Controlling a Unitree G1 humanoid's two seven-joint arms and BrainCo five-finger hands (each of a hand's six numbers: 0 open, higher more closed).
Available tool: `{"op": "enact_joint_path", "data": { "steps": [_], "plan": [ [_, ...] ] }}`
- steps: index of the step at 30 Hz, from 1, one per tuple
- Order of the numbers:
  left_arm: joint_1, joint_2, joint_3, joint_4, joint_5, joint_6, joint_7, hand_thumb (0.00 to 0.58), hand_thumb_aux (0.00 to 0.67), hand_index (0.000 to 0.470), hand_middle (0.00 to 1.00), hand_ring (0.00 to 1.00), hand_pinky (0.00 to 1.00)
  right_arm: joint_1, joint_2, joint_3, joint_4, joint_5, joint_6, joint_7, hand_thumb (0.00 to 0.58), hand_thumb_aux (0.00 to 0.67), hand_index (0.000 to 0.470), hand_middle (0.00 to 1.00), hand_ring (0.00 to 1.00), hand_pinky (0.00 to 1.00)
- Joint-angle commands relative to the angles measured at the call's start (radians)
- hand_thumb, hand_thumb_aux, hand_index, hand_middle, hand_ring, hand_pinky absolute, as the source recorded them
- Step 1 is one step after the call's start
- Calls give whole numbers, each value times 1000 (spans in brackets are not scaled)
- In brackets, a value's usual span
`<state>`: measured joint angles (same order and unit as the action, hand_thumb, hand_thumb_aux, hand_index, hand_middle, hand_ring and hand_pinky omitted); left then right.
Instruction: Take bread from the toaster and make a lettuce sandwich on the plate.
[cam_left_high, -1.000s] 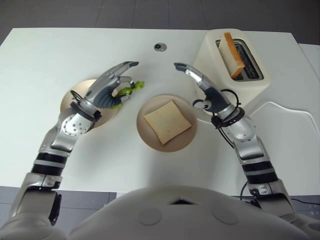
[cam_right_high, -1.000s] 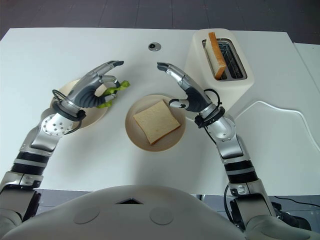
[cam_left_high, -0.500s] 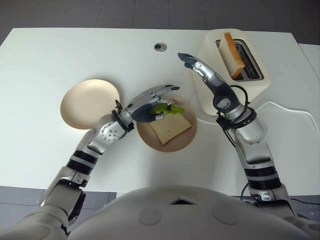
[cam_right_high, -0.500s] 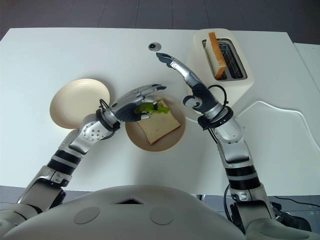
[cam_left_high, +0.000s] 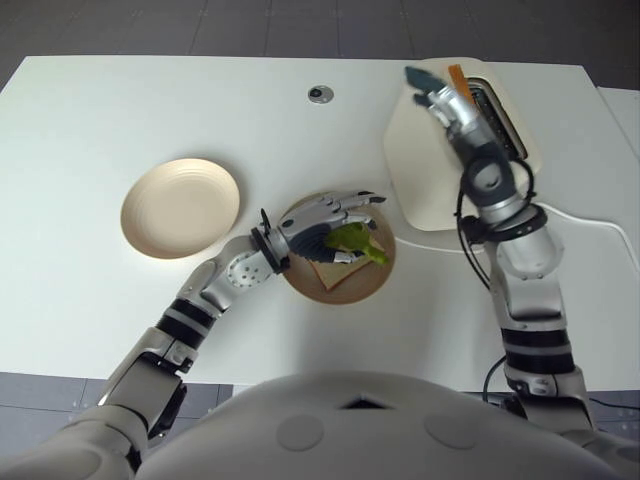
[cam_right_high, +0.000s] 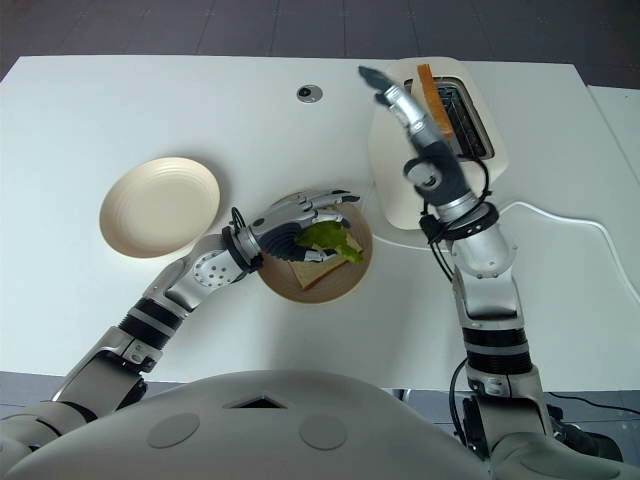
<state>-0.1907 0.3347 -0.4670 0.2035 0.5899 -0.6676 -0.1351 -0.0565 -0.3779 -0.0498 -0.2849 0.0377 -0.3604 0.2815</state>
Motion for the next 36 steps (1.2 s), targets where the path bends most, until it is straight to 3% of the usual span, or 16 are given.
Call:
{"op": "enact_joint_path", "data": {
  "steps": [1,5,10,22,23,24,26,27,28,32,35,36],
  "plan": [
    [-4,5,-4,9,-6,-3,-11,0,0,0,0,0,0,-62,-12,-114,28,-44,61,-93,0,0,0,0,0,0],
    [-6,14,8,2,-28,-9,-19,0,0,0,0,0,0,-98,-102,-195,130,-345,83,-264,0,0,0,0,0,0],
    [-2,25,30,-4,-40,-5,-7,0,0,0,0,0,0,-57,-156,-92,245,-639,81,-374,0,0,0,0,0,0],
    [6,31,50,4,-29,1,4,0,0,0,0,0,0,-4,-182,7,291,-768,104,-455,18,11,7,0,0,0],
    [6,31,50,5,-27,2,6,0,0,0,0,0,0,-5,-185,9,291,-769,107,-455,310,213,149,0,0,0],
    [6,32,50,7,-25,2,9,0,0,0,0,0,0,-7,-189,10,291,-771,112,-454,443,344,241,0,0,0],
    [8,34,49,8,-20,4,13,0,0,0,0,0,0,-4,-201,11,298,-767,131,-431,474,384,269,0,0,0],
    [9,35,48,7,-19,5,14,0,0,0,0,0,0,0,-206,11,301,-756,138,-413,524,462,324,0,0,0],
    [10,36,48,6,-18,5,14,0,0,0,0,0,0,5,-209,11,301,-744,142,-400,580,657,461,0,0,0],
    [11,38,46,7,-17,1,17,0,0,0,0,0,0,22,-209,15,287,-690,129,-369,580,670,470,0,0,0],
    [13,39,47,4,-18,2,21,0,0,0,0,0,0,15,-200,-3,263,-643,118,-377,580,670,470,290,290,290],
    [14,39,48,3,-18,2,23,0,0,0,0,0,0,9,-194,-13,252,-620,115,-381,580,670,470,455,455,455]
  ]
}}
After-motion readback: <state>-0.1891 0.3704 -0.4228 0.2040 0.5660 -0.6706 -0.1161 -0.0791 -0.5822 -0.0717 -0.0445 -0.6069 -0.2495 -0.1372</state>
